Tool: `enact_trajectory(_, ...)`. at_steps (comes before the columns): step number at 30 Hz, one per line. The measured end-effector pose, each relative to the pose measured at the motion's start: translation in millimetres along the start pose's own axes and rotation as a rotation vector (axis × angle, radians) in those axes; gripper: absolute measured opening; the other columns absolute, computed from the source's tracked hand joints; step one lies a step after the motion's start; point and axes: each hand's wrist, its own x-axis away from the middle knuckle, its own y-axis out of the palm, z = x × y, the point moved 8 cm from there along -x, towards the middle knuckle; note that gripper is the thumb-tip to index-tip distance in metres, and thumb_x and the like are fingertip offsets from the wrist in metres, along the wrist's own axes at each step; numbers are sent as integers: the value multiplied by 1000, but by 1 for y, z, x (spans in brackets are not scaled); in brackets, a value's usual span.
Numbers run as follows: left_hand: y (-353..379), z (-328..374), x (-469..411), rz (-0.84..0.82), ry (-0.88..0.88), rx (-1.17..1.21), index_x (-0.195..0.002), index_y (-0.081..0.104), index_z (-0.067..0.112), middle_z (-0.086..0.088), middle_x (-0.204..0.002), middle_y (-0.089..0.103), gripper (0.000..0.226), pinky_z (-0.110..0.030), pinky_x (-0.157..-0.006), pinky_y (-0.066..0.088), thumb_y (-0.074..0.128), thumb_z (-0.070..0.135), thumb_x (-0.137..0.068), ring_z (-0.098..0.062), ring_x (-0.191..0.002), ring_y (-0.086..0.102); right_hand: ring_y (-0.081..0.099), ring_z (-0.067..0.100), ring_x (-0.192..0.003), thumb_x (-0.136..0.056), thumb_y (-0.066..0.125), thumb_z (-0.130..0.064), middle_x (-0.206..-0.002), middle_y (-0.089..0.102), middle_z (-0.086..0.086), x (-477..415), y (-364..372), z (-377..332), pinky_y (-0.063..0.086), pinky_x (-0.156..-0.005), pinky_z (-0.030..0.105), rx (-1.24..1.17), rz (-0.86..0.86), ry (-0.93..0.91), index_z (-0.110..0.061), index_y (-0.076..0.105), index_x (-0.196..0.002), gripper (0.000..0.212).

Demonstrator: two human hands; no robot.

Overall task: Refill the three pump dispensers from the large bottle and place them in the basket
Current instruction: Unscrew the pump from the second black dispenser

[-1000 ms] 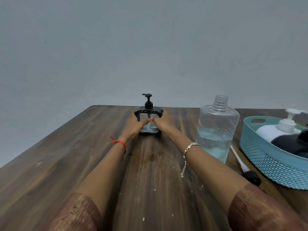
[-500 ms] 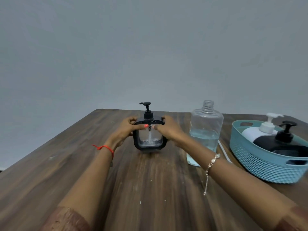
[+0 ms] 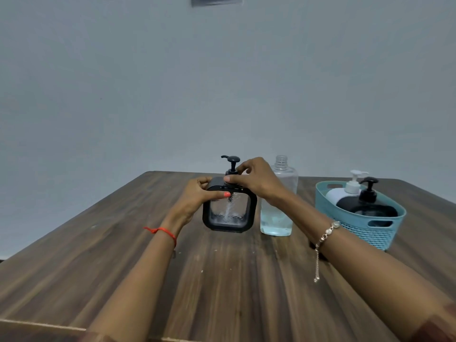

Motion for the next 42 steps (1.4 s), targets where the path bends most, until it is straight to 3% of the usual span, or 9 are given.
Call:
enact_trajectory(4,11,8,10,-56,16,52,-89,71,12,1,-78,75,41,-21,-71,55,81,15,-49,-12,-75,69,54,12,-87,-74,76,-19,-96,65,7,10,-11,-12,40,-67,13,-38,-31,-88,-2,71,-89,23)
enact_trajectory(8,20,19,15,-157,24,132,-90,69,7,0,-76,73,46,-20,-67,54,76,17,-46,-13,-72,68,56,8,-84,-76,75,-18,-94,64,-1,13,-15,-15,43,-90,34,-152,-169,-144,-13,73,-93,18)
enact_trajectory(14,32,24,12,-177,2,177,-88,70,8,-2,-78,73,43,-21,-69,55,76,19,-47,-14,-73,68,62,20,-109,-85,53,-2,-117,62,14,18,-14,-12,48,-98,27,-600,-499,-91,3,46,-129,45)
enact_trajectory(18,34,23,10,-122,-5,174,-87,69,7,-1,-76,73,47,-20,-67,55,79,20,-44,-13,-70,68,61,20,-107,-84,59,-4,-116,62,15,13,-21,-1,47,-98,29,-560,-373,-75,-2,54,-121,38)
enact_trajectory(23,36,26,7,-66,7,94,-84,68,11,3,-73,73,34,-21,-69,55,78,9,-52,-12,-71,68,63,2,-74,-70,80,-14,-83,68,-1,13,-39,-3,49,-68,8,-178,-79,-118,-4,67,-97,31)
enact_trajectory(28,38,28,8,-24,5,119,-84,67,9,3,-70,73,31,-18,-65,54,76,9,-54,-10,-67,68,64,26,-96,-73,67,6,-108,64,19,12,-35,4,50,-92,35,-572,-237,-23,-2,57,-113,43)
enact_trajectory(33,39,31,10,-5,15,62,-79,67,13,5,-68,72,31,-20,-65,52,82,7,-52,-10,-68,68,60,16,-88,-74,76,-29,-91,66,3,18,-43,0,46,-76,23,-39,-75,-71,-21,67,-91,21)
enact_trajectory(39,39,29,9,47,-6,76,-80,69,11,2,-70,73,32,-24,-68,53,80,14,-50,-13,-68,68,64,18,-97,-82,65,-1,-110,66,16,14,-48,3,53,-81,19,-319,-133,-46,-2,60,-116,34)
enact_trajectory(42,39,30,9,65,-1,52,-80,68,11,1,-72,73,34,-24,-69,53,82,16,-49,-14,-70,69,66,6,-79,-78,72,-17,-90,70,0,18,-46,2,51,-72,13,-190,-113,-47,-13,66,-103,26)
